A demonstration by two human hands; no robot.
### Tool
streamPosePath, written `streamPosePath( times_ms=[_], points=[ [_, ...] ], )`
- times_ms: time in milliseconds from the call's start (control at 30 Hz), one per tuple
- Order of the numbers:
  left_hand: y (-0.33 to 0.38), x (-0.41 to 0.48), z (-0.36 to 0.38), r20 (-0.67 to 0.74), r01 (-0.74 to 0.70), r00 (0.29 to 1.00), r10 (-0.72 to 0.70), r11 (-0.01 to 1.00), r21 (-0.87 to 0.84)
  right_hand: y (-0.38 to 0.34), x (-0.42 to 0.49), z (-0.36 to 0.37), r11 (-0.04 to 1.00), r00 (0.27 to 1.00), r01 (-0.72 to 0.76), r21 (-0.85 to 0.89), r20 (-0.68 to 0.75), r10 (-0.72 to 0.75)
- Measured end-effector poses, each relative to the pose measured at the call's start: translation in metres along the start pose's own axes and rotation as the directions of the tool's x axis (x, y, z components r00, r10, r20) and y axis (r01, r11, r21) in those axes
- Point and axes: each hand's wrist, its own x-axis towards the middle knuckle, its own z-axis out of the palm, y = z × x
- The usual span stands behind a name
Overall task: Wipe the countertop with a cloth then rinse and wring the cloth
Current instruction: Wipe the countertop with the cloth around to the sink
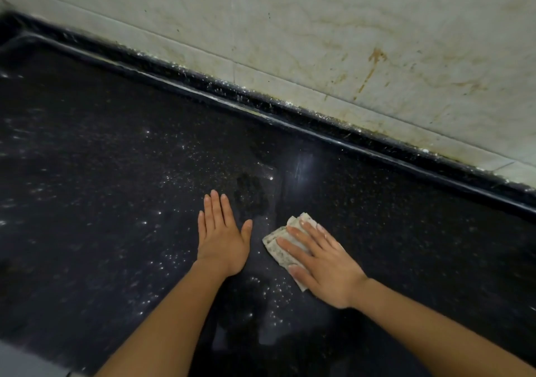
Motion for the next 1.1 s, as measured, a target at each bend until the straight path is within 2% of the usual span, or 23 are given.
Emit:
streamPosePath(
  times_ms=[67, 233, 433, 567, 767, 1000, 1100],
  points=[
    [-0.001, 0.001, 0.001, -0.012, -0.004, 1.000, 0.004, 1.000, -0.004, 0.004, 0.009, -0.009, 1.000, 1.000, -0.025, 0.011, 0.012, 0.024],
    [0.000, 0.003, 0.004, -0.033, -0.004, 0.999, 0.004, 1.000, 0.009, 0.009, 0.073, -0.038, 0.971, 0.974, -0.219, 0.099, -0.036, 0.223],
    [-0.002, 0.004, 0.007, -0.063, 0.003, 0.998, -0.001, 1.000, 0.028, 0.012, 0.168, -0.063, 0.926, 0.933, -0.340, 0.163, -0.067, 0.354],
    [-0.002, 0.004, 0.007, -0.069, 0.006, 0.998, -0.005, 1.000, 0.026, 0.008, 0.190, -0.071, 0.904, 0.921, -0.375, 0.203, -0.030, 0.389],
    [-0.001, 0.006, 0.007, -0.067, 0.015, 0.998, -0.012, 0.999, 0.043, 0.015, 0.128, -0.052, 0.940, 0.949, -0.300, 0.162, -0.049, 0.311],
    [-0.005, -0.004, 0.006, -0.083, -0.019, 0.996, 0.025, 0.997, 0.069, 0.024, 0.013, -0.015, 0.906, 0.916, -0.397, 0.145, -0.001, 0.401],
    [-0.008, -0.032, 0.012, -0.155, -0.052, 0.986, 0.059, 0.998, 0.048, 0.020, -0.020, -0.003, 0.894, 0.906, -0.419, 0.158, 0.013, 0.422]
  ],
)
